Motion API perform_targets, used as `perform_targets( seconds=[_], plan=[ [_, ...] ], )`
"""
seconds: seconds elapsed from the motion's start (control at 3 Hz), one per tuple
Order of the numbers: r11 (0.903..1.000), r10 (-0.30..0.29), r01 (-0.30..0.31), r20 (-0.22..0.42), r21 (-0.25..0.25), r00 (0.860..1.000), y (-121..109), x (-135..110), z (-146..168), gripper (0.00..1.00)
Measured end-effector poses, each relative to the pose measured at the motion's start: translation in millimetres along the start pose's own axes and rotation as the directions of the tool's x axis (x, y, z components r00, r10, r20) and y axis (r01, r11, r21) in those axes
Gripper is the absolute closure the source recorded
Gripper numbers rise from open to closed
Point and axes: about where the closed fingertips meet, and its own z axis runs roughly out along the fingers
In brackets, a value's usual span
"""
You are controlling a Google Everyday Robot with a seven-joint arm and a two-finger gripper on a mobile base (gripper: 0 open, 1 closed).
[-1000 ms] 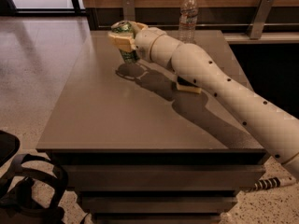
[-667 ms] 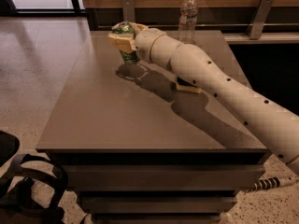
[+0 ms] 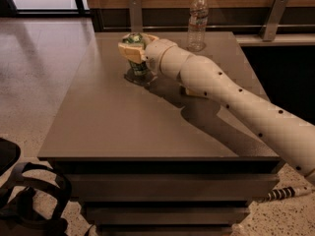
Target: Place green can upright
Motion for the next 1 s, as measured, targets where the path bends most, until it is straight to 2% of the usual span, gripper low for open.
perform_targets(
  seconds=[0.33, 0.67, 1.0],
  plan=[
    [0.9985, 0.055, -0.055, 0.010, 0.004, 0.998, 5, 13, 0, 1.00],
    [0.9960, 0.083, -0.083, -0.010, 0.033, 0.996, 3, 25, -4, 1.00],
    [0.9960, 0.084, -0.083, -0.011, 0.033, 0.996, 3, 19, -4, 1.00]
  ],
)
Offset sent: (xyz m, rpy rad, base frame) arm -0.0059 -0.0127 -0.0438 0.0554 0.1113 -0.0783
